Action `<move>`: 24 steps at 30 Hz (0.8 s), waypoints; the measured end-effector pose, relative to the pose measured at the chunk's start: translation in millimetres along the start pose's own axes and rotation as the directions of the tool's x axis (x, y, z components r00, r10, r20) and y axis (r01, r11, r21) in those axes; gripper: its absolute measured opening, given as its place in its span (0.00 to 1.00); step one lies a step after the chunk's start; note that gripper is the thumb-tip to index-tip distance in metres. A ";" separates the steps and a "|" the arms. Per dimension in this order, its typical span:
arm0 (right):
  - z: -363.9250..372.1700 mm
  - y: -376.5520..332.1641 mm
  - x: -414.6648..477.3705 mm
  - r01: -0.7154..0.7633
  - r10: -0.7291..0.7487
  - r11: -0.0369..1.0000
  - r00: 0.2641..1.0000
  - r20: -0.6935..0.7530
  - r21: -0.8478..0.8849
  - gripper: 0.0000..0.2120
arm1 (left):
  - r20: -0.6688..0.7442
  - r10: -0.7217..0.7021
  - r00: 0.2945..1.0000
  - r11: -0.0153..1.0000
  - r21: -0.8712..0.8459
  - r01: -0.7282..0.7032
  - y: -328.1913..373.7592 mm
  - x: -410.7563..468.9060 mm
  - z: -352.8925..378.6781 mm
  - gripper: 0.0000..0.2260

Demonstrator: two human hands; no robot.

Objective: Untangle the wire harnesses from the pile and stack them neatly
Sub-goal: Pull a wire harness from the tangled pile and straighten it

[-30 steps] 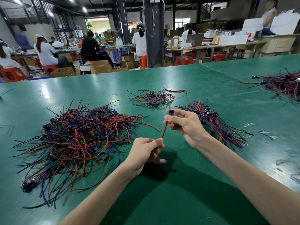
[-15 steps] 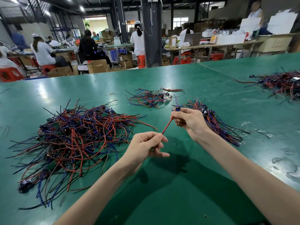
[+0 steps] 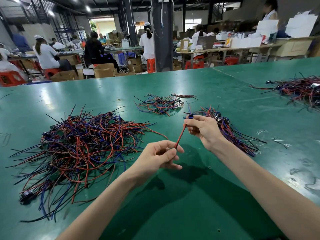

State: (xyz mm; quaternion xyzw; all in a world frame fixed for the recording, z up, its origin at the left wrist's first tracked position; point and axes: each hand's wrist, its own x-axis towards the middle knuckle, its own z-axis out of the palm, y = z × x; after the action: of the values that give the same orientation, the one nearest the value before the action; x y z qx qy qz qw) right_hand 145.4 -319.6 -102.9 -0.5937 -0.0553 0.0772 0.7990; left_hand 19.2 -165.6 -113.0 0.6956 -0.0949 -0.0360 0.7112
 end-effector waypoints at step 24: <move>2.4 8.5 -3.2 -0.013 0.021 0.995 0.997 0.077 -0.101 0.06 | -0.048 0.307 0.950 0.882 0.388 -0.266 14.5 -9.1 10.8 0.11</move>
State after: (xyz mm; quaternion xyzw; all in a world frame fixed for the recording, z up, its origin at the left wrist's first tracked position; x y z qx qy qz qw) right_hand 141.3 -315.5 -110.3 -0.6303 -0.0852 0.1041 0.7646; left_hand 7.1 -174.1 -99.2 0.7984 -0.1632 0.1261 0.5657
